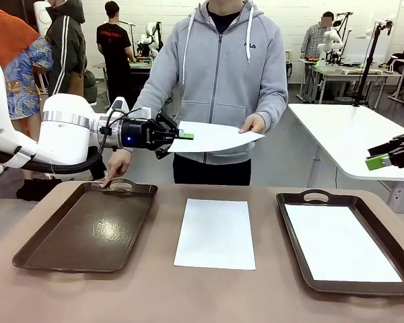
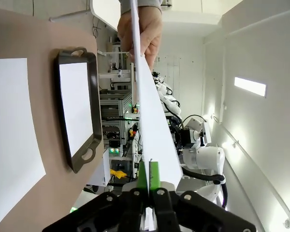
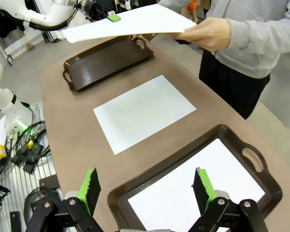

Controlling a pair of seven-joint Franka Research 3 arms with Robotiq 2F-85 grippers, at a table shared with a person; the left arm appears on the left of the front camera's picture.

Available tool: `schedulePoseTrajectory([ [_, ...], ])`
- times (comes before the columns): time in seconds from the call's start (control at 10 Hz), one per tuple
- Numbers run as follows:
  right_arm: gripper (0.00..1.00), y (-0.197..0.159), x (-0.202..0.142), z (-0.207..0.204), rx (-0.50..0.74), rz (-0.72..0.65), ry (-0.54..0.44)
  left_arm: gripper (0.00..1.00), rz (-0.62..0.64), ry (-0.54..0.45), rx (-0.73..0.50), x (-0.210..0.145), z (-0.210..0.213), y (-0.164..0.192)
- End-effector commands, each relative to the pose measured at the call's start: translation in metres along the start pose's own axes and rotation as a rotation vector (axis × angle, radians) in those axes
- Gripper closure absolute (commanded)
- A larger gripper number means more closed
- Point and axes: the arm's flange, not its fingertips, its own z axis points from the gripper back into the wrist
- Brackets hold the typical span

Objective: Sort the A4 documents.
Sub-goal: Receive the A4 Paper.

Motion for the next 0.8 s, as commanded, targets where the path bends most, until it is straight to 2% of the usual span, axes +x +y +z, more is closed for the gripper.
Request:
schedulePoseTrajectory([
  [0.0, 0.00, 0.000, 0.000, 0.000, 0.002, -0.001, -0.001, 1.00, -0.018, -0.006, 0.016, 0.000, -0.004, 0.002],
  [0.3, 0.00, 0.000, 0.000, 0.000, 0.002, -0.001, -0.001, 1.00, -0.018, -0.011, 0.011, 0.001, -0.004, 0.002],
  [0.5, 0.00, 0.000, 0.000, 0.000, 0.002, -0.001, -0.001, 1.00, -0.027, 0.055, -0.016, -0.011, 0.000, -0.008],
  [0.6, 0.00, 0.000, 0.000, 0.000, 0.002, -0.001, -0.001, 1.00, 0.000, 0.003, -0.001, 0.000, -0.001, 0.000],
  [0.7, 0.00, 0.000, 0.000, 0.000, 0.002, -0.001, -0.001, 1.00, 0.000, 0.003, -0.001, 0.000, -0.001, 0.000],
])
